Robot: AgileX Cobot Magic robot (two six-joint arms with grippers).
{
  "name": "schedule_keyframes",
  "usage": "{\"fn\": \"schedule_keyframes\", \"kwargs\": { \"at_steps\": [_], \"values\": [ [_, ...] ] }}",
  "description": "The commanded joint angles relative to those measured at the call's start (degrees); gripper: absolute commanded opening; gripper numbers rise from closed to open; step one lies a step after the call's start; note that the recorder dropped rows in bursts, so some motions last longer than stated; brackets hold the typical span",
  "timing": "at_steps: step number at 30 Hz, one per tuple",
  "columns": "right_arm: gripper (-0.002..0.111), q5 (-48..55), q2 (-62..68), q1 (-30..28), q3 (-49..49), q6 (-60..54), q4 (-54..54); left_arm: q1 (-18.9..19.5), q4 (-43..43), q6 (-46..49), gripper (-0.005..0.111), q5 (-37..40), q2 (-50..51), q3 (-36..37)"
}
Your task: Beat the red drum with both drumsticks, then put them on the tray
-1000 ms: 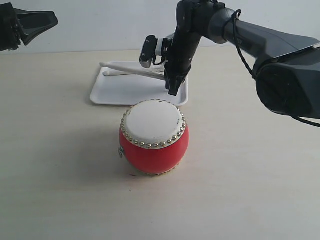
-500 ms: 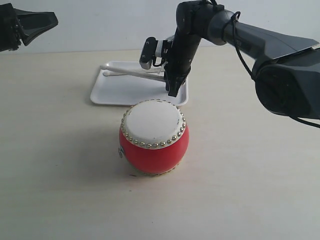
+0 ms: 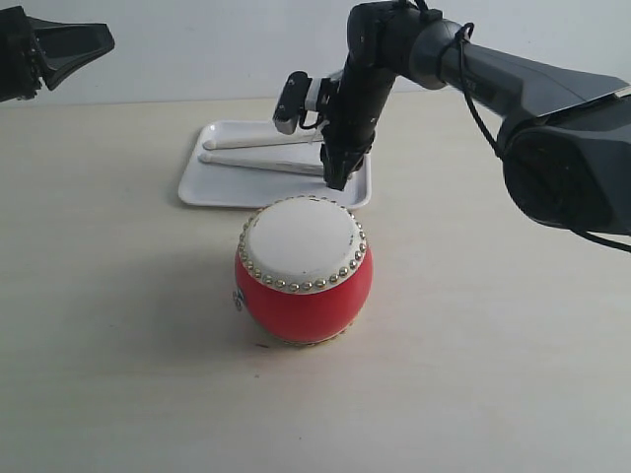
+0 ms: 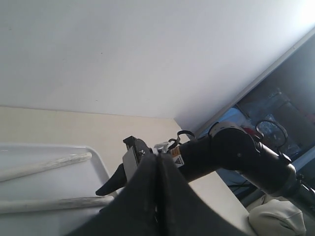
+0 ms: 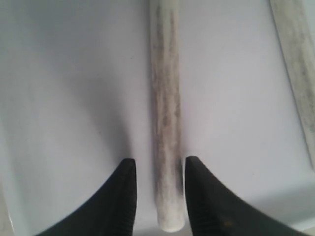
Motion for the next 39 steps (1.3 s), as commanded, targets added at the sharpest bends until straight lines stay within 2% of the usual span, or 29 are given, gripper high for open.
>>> {"fn": "schedule_keyframes", "kwargs": {
  "at_steps": [1,6,9,11,12,13,15,18,19,20,21,24,27,30,33,39],
  "values": [
    [0.034,-0.4,-0.7,-0.2,-0.3,5.6,-2.1,0.0,-0.1,-0.3,0.000,-0.3,-0.6,-0.2],
    [0.034,3.1,-5.1,-0.2,-0.3,13.1,-2.7,0.0,1.1,1.5,0.000,-0.1,-3.1,-0.2],
    [0.033,5.0,-8.8,-0.2,-0.3,15.1,1.2,0.0,3.4,1.7,0.000,4.5,-6.1,-0.2],
    [0.029,5.0,-10.5,-0.2,-0.3,22.0,0.8,-0.7,5.0,1.7,0.000,11.4,-8.1,0.2],
    [0.022,5.0,-11.5,-0.2,-0.3,24.8,0.7,-2.0,5.0,2.0,0.000,18.0,-9.5,0.8],
    [0.018,5.0,-11.9,-0.2,-0.3,25.6,0.7,-3.0,5.0,2.5,0.000,21.0,-10.3,1.0],
    [0.001,5.0,-13.3,-0.2,0.0,29.6,0.7,-7.3,5.4,3.7,0.000,33.7,-12.5,1.1],
    [0.000,5.0,-15.9,-0.2,3.5,30.7,0.7,-15.2,5.2,8.0,0.000,51.4,-16.0,1.1],
    [0.000,5.0,-16.8,-0.2,5.3,30.7,0.7,-16.7,4.9,9.0,0.000,55.6,-16.7,1.1],
    [0.000,5.0,-18.4,-0.2,8.1,30.7,0.7,-19.1,4.8,10.4,0.000,63.1,-17.8,1.1],
    [0.000,5.0,-19.5,-0.2,10.2,30.7,0.7,-20.1,4.8,10.5,0.000,65.5,-18.2,1.1],
    [0.000,5.0,-25.1,-0.8,19.2,29.6,3.5,-21.2,5.2,10.9,0.000,66.5,-19.0,1.1],
    [0.000,5.0,-31.9,-3.6,29.0,21.3,16.7,-21.2,5.2,12.2,0.000,65.8,-19.0,1.1],
    [0.000,5.0,-39.0,-5.7,37.8,14.9,23.9,-21.2,5.2,13.3,0.000,63.8,-19.0,1.1],
    [0.000,-4.5,-46.6,-6.3,48.0,14.5,23.6,-21.2,4.7,14.7,0.000,62.3,-19.0,1.7],
    [0.000,-24.6,-59.6,-6.3,58.0,15.9,26.1,-21.2,1.0,16.1,0.000,60.7,-19.4,3.8]
  ]
}}
